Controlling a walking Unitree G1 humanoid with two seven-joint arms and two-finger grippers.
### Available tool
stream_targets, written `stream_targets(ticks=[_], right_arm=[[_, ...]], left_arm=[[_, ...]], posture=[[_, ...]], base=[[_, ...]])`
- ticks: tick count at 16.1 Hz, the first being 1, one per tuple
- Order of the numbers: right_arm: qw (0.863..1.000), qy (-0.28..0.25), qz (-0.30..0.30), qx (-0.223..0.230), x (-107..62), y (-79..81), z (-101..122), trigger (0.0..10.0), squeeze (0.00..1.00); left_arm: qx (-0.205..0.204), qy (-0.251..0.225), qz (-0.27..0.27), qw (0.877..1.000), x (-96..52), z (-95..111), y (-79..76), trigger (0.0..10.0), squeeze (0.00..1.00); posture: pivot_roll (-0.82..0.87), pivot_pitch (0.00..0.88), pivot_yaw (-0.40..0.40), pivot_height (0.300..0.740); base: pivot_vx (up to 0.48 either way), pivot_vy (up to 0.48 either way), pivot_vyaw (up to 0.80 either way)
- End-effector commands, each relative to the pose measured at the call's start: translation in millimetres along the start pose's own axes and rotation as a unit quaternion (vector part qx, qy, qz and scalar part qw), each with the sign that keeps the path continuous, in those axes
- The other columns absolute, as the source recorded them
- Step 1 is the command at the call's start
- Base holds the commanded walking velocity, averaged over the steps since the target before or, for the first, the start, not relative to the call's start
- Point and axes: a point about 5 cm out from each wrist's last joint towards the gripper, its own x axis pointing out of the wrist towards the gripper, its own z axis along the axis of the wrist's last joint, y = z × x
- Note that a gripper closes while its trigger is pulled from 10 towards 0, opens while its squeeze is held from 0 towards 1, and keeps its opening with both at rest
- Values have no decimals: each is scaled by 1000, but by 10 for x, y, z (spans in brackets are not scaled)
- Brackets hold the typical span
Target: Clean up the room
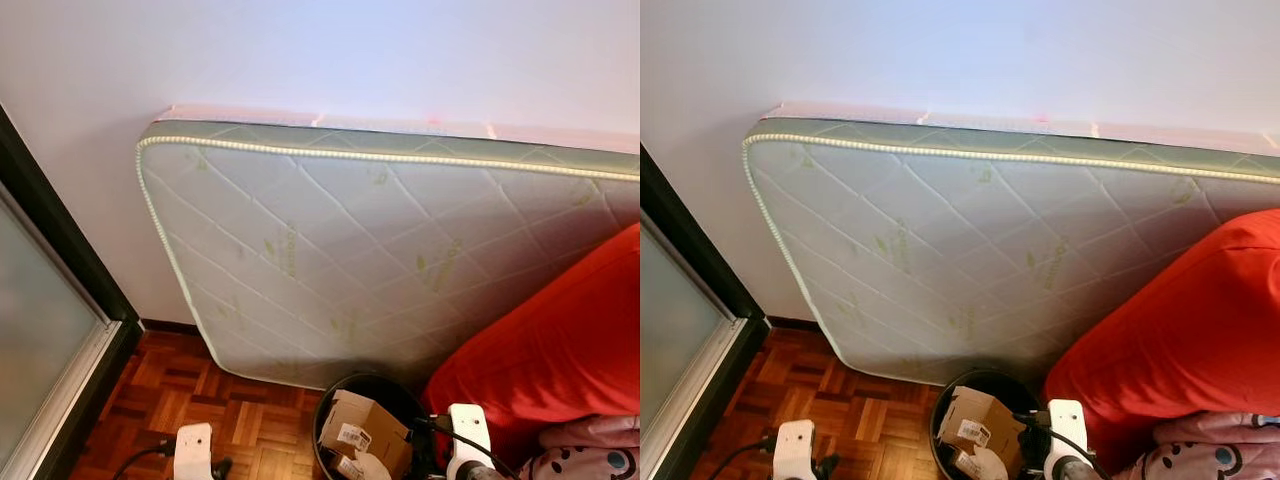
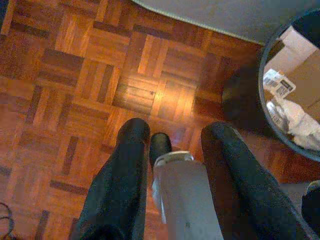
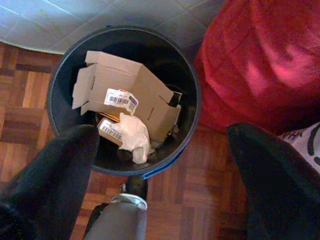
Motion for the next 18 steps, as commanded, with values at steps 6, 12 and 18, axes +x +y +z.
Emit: stream_targets(ticks=[6, 12, 18], right_arm=[[1000, 18, -1, -1, -7, 1, -60, 10000, 0], [1000, 14, 6, -11, 15, 70, -11, 10000, 0], [1000, 15, 6, -20, 20, 92, -6, 10000, 0]], left_arm=[[10, 36, 3, 999, -42, -174, 37, 10000, 0], [13, 50, 1, 999, -49, -228, -12, 10000, 0], [5, 40, 2, 999, -36, -186, -38, 10000, 0]], posture=[[20, 0, -43, 740], [27, 0, -46, 740], [40, 27, -64, 740]], base=[[0, 0, 0], [0, 0, 0], [0, 0, 0]])
